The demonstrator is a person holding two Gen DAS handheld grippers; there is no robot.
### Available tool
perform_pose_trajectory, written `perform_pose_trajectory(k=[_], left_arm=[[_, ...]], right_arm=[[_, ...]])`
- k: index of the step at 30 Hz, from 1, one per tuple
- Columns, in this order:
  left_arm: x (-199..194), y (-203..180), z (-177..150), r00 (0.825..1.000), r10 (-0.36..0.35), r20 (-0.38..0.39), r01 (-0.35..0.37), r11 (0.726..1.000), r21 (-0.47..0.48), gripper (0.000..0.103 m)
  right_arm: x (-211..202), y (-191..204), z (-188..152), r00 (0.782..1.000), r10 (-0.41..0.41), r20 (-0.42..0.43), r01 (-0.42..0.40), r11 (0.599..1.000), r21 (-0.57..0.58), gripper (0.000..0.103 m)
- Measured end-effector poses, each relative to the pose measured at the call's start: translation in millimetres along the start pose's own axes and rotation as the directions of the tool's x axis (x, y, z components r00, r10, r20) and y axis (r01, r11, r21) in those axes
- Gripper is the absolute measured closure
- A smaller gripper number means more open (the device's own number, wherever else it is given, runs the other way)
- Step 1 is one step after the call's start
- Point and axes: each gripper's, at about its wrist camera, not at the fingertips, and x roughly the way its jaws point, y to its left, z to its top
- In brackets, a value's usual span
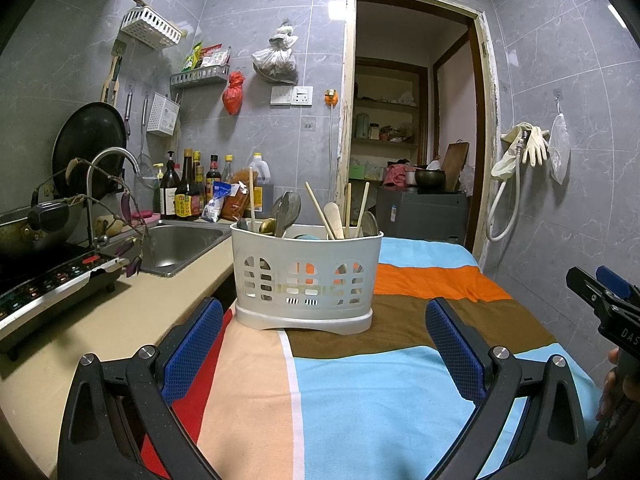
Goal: Organize utensils
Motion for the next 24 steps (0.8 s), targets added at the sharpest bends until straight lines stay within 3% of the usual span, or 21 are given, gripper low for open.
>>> perform_pose_trajectory(k=[17,24], left_arm=[[0.4,0.6,-0.4,1.0,-0.009,-0.003,0.009,1.0,-0.007,0.004],[-2.5,3.8,-3.4,1.0,0.028,-0.006,-0.029,0.999,-0.029,0.004]], right_arm=[[-0.1,0.9,0.7,1.0,-0.001,-0.001,0.001,1.0,0.002,0.0],[-0.3,1.5,1.1,1.0,-0.001,-0.001,0.001,1.0,0.002,0.0]])
